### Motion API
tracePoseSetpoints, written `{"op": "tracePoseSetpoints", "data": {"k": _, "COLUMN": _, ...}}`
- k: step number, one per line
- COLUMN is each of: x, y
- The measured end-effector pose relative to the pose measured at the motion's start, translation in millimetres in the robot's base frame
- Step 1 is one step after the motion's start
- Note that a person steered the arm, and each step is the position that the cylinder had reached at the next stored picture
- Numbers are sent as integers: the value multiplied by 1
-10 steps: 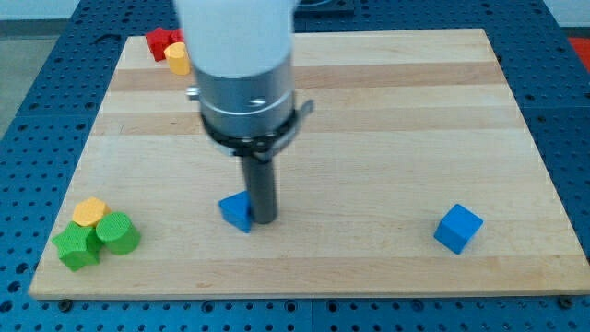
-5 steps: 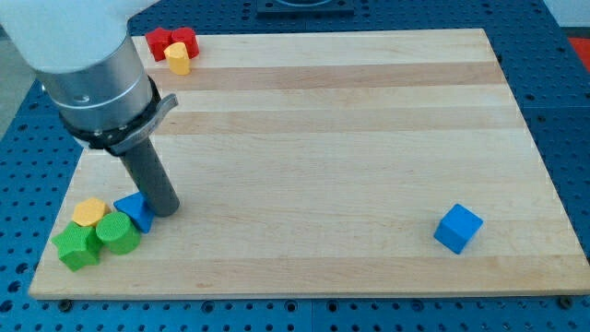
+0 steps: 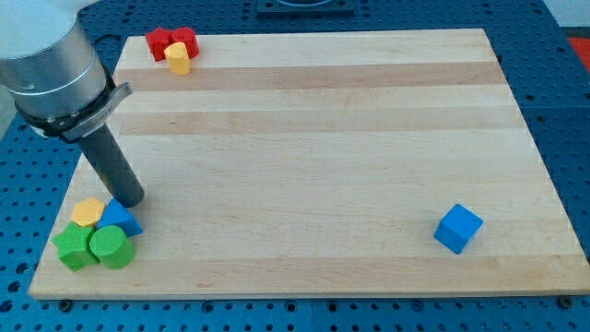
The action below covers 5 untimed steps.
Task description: Move the blue triangle to right side of yellow hexagon
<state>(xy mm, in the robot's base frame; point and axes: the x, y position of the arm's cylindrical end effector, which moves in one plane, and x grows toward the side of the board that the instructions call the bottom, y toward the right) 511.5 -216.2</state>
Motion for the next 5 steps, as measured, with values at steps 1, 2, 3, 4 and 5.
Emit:
{"op": "tracePoseSetpoints", "data": {"k": 1, "x": 1, "y": -1}}
{"op": "tracePoseSetpoints", "data": {"k": 2, "x": 1, "y": -1}}
{"op": "tracePoseSetpoints", "data": {"k": 3, "x": 2, "y": -3}}
{"op": "tracePoseSetpoints", "data": {"k": 4, "x": -8, "y": 18}}
{"op": "tracePoseSetpoints", "data": {"k": 5, "x": -24, "y": 91}}
